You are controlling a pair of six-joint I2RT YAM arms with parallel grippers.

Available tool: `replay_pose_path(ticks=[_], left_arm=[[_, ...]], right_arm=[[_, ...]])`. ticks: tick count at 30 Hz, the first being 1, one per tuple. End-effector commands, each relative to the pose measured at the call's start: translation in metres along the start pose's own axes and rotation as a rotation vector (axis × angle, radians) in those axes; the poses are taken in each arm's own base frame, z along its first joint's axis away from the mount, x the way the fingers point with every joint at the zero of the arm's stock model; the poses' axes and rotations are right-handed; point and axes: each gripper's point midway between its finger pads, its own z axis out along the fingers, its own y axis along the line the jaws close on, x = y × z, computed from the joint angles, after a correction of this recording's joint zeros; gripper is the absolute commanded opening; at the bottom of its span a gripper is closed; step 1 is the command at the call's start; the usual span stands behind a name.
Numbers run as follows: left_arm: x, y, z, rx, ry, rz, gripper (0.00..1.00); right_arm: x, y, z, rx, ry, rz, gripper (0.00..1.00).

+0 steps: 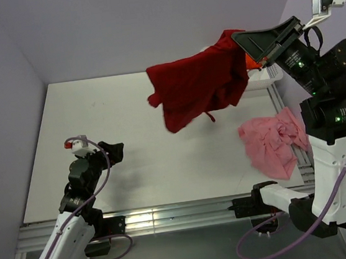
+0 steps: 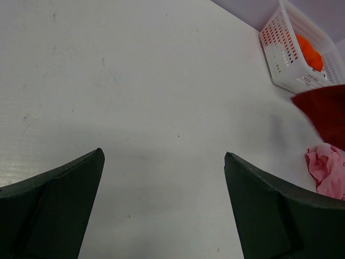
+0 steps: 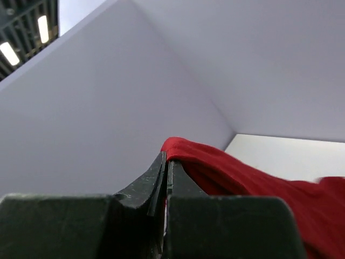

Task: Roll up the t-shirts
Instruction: Move the tshirt to the center of the board

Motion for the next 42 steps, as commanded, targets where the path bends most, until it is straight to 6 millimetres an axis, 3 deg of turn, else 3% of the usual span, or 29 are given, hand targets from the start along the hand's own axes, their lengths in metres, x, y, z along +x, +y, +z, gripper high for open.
replay_pose_path(ticks=[1, 2, 3, 4, 5, 6, 7, 8, 9, 11, 12, 14, 17, 21, 26, 30, 37, 42], left_arm=[[-0.018, -0.011, -0.003, 0.033, -0.059, 0.003, 1.00], [-0.020, -0.011, -0.004, 0.034, -0.069, 0.003, 1.00], [-0.020, -0.011, -0.005, 0.034, -0.069, 0.003, 1.00], [-0.020, -0.011, -0.006, 0.033, -0.072, 0.004, 1.00], [-0.023, -0.011, -0.007, 0.035, -0.083, 0.003, 0.99], [-0.022, -0.011, -0.008, 0.033, -0.081, 0.003, 1.00], [-0.022, -0.010, -0.008, 0.033, -0.083, 0.002, 1.00], [-0.023, -0.011, -0.008, 0.033, -0.086, 0.003, 1.00], [-0.023, -0.011, -0.009, 0.038, -0.085, 0.003, 1.00], [-0.022, -0.011, -0.008, 0.035, -0.083, 0.003, 0.99], [-0.022, -0.011, -0.007, 0.034, -0.082, 0.005, 1.00], [-0.020, -0.010, -0.006, 0.032, -0.071, 0.006, 0.99], [-0.018, -0.011, -0.003, 0.035, -0.059, 0.006, 1.00], [-0.014, -0.011, 0.001, 0.036, -0.038, 0.009, 1.00], [-0.003, -0.004, 0.014, -0.017, 0.028, -0.013, 0.99], [0.013, -0.004, 0.029, -0.047, 0.134, -0.049, 1.00], [0.034, -0.007, 0.048, -0.050, 0.256, -0.074, 0.99], [0.040, -0.009, 0.060, -0.059, 0.303, -0.091, 0.99]], right_arm=[[0.014, 0.019, 0.000, -0.113, 0.086, 0.056, 0.00], [0.020, 0.009, 0.003, -0.094, 0.097, 0.075, 0.00], [0.038, -0.022, 0.011, -0.034, 0.134, 0.117, 0.02], [0.049, -0.040, 0.014, 0.004, 0.156, 0.136, 0.07], [0.061, -0.062, 0.019, 0.051, 0.173, 0.147, 0.21], [0.090, -0.104, 0.024, 0.134, 0.224, 0.193, 0.30], [0.104, -0.126, 0.025, 0.181, 0.246, 0.207, 0.44], [0.120, -0.150, 0.025, 0.232, 0.273, 0.207, 0.48], [0.149, -0.198, 0.023, 0.358, 0.313, 0.248, 0.53], [0.178, -0.238, 0.015, 0.463, 0.367, 0.243, 0.57], [0.201, -0.263, 0.005, 0.529, 0.405, 0.259, 0.58], [0.228, -0.294, -0.014, 0.621, 0.437, 0.251, 0.59], [0.239, -0.312, -0.035, 0.693, 0.416, 0.200, 0.67], [0.270, -0.335, -0.079, 0.801, 0.450, 0.169, 0.67], [0.290, -0.365, -0.117, 0.947, 0.436, 0.119, 0.67], [0.303, -0.378, -0.123, 1.005, 0.461, 0.104, 0.67], [0.338, -0.364, -0.112, 0.998, 0.551, 0.038, 0.68], [0.350, -0.376, -0.139, 1.151, 0.529, 0.010, 0.68]])
